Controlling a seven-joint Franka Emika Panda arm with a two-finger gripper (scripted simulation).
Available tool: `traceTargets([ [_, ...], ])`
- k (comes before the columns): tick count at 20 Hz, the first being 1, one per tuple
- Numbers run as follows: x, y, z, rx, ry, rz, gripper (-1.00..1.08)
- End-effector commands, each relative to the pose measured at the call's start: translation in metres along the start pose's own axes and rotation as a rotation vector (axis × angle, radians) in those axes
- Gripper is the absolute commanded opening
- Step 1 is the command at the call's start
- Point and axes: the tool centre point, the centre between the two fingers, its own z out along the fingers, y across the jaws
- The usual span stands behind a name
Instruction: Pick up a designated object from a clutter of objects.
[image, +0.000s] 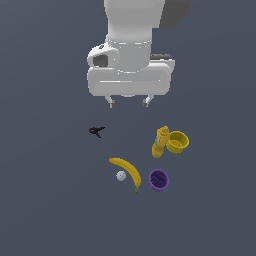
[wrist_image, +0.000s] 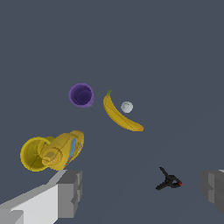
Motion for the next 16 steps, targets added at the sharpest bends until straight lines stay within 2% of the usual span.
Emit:
traceTargets([
  [1,0.0,0.0,0.0,0.0,0.0,0.0,0.28],
  [8,0.0004,-0.0011,-0.0012,0.014,0.0,-0.003,0.28],
  [16,0.007,-0.0023,0.0084,0.011,0.009,-0.025,0.28],
])
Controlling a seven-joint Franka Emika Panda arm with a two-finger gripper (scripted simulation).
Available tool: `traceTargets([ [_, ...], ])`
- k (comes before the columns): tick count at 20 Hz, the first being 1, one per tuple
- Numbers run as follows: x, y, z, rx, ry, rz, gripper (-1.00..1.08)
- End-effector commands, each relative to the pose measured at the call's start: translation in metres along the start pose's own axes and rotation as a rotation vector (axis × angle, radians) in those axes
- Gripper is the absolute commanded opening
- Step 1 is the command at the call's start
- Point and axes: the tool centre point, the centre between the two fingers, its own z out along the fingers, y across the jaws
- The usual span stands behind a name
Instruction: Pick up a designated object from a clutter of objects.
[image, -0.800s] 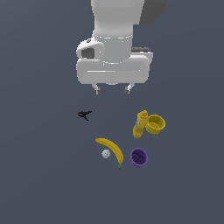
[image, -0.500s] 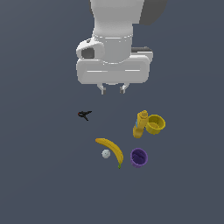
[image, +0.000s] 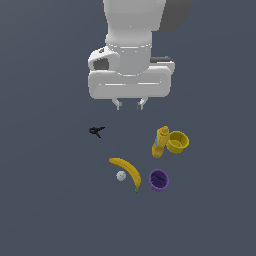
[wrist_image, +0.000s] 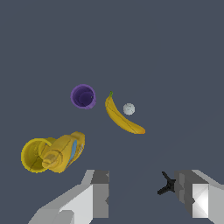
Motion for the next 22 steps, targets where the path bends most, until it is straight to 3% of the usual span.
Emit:
traceTargets([
  [1,0.004,-0.001,0.006,-0.002,0.005,-0.014,0.28],
  [11,0.035,-0.008,0.059,-0.004,0.054,-0.133,0.28],
  [22,0.072,-0.027,0.148,0.035,0.156,-0.322,0.28],
])
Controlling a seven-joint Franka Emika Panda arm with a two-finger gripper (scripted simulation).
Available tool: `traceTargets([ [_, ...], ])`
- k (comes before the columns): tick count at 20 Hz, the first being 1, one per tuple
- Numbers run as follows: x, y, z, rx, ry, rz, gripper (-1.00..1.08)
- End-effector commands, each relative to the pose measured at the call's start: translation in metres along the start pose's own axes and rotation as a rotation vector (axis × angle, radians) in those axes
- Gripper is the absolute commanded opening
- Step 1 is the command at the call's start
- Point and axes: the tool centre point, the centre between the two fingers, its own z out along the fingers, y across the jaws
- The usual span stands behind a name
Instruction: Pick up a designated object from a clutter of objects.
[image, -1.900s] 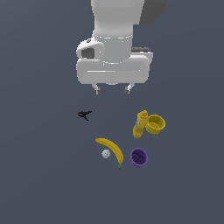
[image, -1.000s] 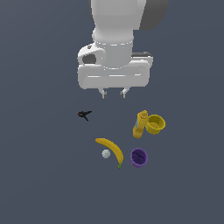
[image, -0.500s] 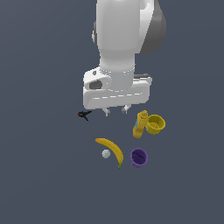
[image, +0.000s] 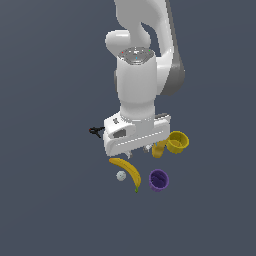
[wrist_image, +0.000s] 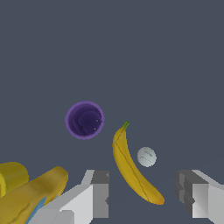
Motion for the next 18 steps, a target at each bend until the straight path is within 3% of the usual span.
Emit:
traceTargets([
  [1,0.005,-0.003,0.021,0.011,0.03,-0.04,0.28],
  [18,0.028,-0.03,0.122,0.099,0.27,-0.215,0.28],
])
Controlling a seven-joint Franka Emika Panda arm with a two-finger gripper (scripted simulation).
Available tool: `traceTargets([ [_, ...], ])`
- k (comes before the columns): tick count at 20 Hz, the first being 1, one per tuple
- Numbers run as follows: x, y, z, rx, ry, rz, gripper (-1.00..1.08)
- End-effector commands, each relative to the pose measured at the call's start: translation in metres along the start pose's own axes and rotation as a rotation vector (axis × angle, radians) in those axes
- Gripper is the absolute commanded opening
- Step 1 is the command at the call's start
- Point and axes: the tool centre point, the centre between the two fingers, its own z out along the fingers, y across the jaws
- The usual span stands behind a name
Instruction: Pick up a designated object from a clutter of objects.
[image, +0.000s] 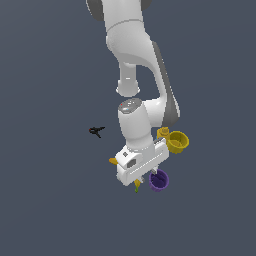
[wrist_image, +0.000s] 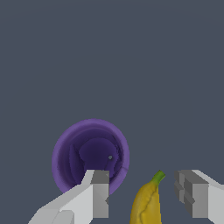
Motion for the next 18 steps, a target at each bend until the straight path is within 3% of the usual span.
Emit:
traceTargets([
  [1,0.001,-0.002,0.008,0.006,0.033,-0.012,0.28],
  [9,0.002,-0.005,0.022,0.014,0.089,-0.029,0.28],
  [18,0.002,-0.006,0.029,0.014,0.091,-0.03,0.28],
])
